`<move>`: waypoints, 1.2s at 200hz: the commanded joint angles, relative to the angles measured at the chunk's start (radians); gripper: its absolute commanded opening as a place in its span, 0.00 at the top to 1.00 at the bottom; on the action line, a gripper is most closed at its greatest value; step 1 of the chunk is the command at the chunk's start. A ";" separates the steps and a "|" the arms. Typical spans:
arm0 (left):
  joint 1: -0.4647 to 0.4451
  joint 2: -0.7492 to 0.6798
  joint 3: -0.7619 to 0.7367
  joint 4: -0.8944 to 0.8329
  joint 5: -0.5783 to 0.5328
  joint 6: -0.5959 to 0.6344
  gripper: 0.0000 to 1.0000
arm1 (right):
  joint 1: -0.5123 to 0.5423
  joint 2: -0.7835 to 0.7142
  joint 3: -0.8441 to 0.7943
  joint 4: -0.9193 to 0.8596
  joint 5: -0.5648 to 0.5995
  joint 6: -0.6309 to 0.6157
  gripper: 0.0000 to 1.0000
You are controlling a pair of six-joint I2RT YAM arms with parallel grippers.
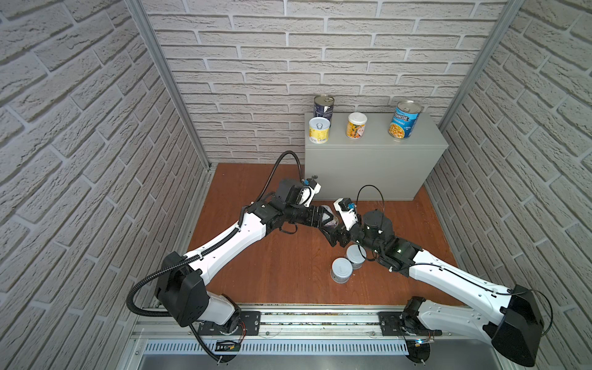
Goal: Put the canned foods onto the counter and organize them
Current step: 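Close the right gripper around the pink can held by the left gripper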
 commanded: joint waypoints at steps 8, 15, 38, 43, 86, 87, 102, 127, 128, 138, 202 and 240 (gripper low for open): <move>-0.004 -0.028 0.033 0.118 0.061 -0.016 0.54 | 0.011 0.004 0.023 0.034 0.014 -0.020 0.07; -0.005 -0.027 0.030 0.124 0.059 -0.020 0.54 | 0.010 0.008 0.024 0.034 0.014 -0.020 0.08; -0.004 -0.023 0.026 0.143 0.070 -0.031 0.54 | 0.011 0.025 0.025 0.032 0.024 -0.022 0.09; -0.005 -0.021 0.028 0.142 0.073 -0.032 0.54 | 0.010 0.027 0.024 0.032 0.026 -0.024 0.09; -0.004 -0.021 0.035 0.145 0.094 -0.039 0.54 | 0.010 0.033 0.020 0.035 0.045 -0.030 0.10; -0.004 -0.021 0.034 0.145 0.093 -0.039 0.54 | 0.010 0.033 0.020 0.035 0.046 -0.030 0.10; -0.004 -0.021 0.025 0.159 0.094 -0.052 0.54 | 0.011 0.033 0.017 0.046 0.050 -0.024 0.10; 0.000 -0.020 0.015 0.181 0.105 -0.072 0.54 | 0.010 0.039 0.012 0.064 0.056 -0.017 0.13; 0.001 -0.019 0.015 0.181 0.106 -0.072 0.54 | 0.010 0.040 0.013 0.064 0.056 -0.017 0.13; 0.001 -0.019 0.015 0.189 0.117 -0.079 0.54 | 0.011 0.044 0.014 0.066 0.058 -0.015 0.14; 0.012 0.002 0.000 0.254 0.177 -0.143 0.54 | 0.010 0.045 0.013 0.092 0.053 -0.003 0.19; 0.013 0.017 0.005 0.255 0.188 -0.154 0.55 | 0.010 0.056 0.021 0.103 0.052 0.000 0.20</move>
